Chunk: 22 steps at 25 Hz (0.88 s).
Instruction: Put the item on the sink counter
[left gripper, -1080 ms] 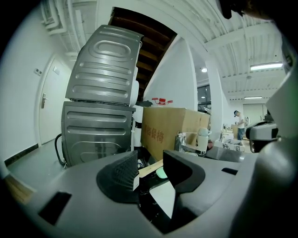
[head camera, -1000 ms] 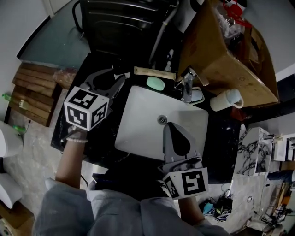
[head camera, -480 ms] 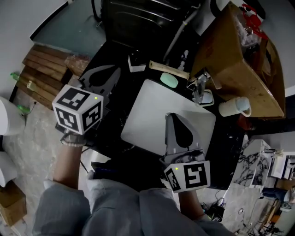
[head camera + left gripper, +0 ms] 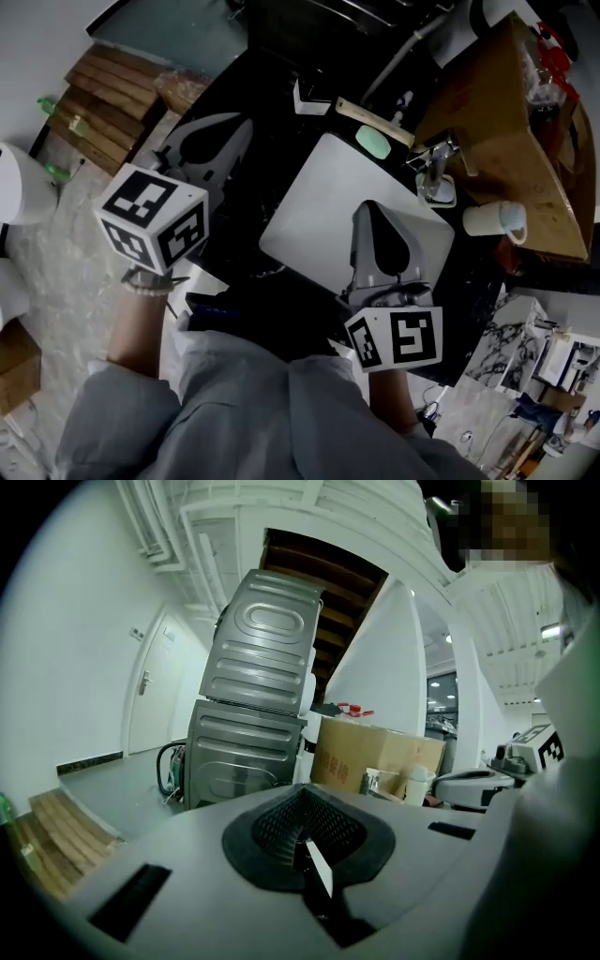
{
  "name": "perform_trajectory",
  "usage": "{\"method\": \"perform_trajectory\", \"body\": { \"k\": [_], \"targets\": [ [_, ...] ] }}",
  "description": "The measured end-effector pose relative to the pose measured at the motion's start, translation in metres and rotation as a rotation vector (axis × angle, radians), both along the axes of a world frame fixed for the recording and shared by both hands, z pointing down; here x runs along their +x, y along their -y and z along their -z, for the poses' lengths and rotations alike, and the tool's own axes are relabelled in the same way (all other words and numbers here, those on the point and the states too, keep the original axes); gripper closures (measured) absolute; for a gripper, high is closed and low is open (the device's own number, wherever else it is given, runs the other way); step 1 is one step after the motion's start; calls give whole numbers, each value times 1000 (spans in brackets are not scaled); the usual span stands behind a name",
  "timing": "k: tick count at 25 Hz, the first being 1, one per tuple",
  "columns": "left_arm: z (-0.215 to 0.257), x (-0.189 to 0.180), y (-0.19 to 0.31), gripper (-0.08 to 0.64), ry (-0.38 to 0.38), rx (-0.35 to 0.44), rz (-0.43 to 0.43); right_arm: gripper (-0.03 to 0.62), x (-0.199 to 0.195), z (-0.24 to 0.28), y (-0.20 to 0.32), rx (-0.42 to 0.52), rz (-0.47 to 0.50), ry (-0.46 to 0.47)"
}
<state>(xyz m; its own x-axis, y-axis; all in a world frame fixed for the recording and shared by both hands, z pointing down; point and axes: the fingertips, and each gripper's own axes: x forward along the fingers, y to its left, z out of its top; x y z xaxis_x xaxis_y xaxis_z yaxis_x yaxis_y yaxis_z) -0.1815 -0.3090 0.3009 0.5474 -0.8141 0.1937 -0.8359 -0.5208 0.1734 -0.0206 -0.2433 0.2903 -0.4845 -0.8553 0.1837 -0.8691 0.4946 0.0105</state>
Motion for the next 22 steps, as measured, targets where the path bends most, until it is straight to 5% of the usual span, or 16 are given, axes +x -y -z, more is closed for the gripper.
{"method": "perform_trajectory", "body": {
  "k": [13, 22],
  "targets": [
    [-12, 10, -43, 554, 50, -18, -23, 595, -18, -9, 0, -4, 56, 16],
    [0, 9, -55, 554, -1, -4, -1, 595, -25, -9, -2, -4, 81, 10]
  ]
}}
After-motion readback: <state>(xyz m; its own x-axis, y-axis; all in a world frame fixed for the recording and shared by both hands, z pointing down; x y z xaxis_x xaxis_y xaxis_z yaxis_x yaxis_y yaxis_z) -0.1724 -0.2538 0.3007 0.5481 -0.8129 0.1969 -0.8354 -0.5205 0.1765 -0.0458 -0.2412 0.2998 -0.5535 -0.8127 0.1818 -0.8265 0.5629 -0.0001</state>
